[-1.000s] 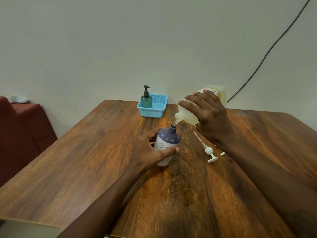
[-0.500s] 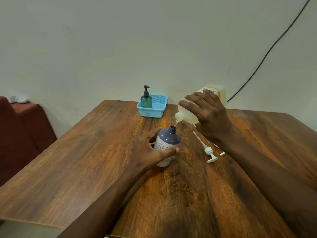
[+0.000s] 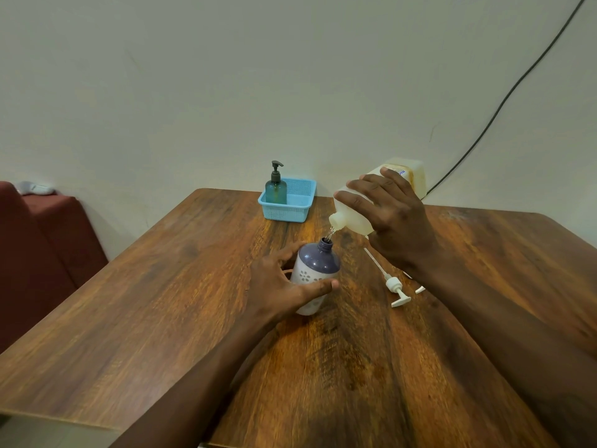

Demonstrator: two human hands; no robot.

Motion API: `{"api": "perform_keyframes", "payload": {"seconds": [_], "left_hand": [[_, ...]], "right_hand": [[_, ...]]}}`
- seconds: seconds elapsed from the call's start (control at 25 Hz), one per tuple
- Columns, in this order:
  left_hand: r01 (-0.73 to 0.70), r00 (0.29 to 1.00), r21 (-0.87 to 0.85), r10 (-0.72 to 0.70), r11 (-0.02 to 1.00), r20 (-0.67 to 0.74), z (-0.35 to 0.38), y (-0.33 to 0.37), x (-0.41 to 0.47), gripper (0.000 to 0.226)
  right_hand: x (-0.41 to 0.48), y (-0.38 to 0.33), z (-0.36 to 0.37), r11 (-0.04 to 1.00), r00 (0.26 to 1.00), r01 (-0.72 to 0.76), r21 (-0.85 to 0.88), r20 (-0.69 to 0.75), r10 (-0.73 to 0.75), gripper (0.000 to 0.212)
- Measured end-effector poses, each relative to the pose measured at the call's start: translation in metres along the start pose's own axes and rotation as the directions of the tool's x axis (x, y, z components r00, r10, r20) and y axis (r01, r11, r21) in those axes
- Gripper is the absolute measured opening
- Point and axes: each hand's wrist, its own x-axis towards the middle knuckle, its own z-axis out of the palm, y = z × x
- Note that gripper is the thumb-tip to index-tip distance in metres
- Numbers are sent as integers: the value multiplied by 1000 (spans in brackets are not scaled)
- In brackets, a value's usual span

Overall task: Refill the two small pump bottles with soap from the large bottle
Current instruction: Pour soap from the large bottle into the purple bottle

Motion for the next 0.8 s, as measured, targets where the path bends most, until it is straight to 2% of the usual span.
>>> {"api": "perform_keyframes", "payload": {"seconds": [0.24, 0.4, 0.64, 0.8], "left_hand": [[-7, 1000, 14, 7, 1000, -2, 0, 2, 0, 72], [-26, 1000, -5, 26, 1000, 3, 0, 3, 0, 70], [-15, 1000, -4, 15, 1000, 7, 1, -2, 0, 80], [-9, 1000, -2, 9, 1000, 9, 0, 3, -1, 73]], "right_hand": [[0, 1, -1, 1000, 1000, 15, -13, 9, -14, 69], [-1, 1, -2, 999, 999, 44, -16, 3, -44, 60], [0, 2, -2, 998, 998, 62, -28, 4, -62, 55], [1, 1, -2, 996, 996, 88, -33, -9, -88, 53]]}}
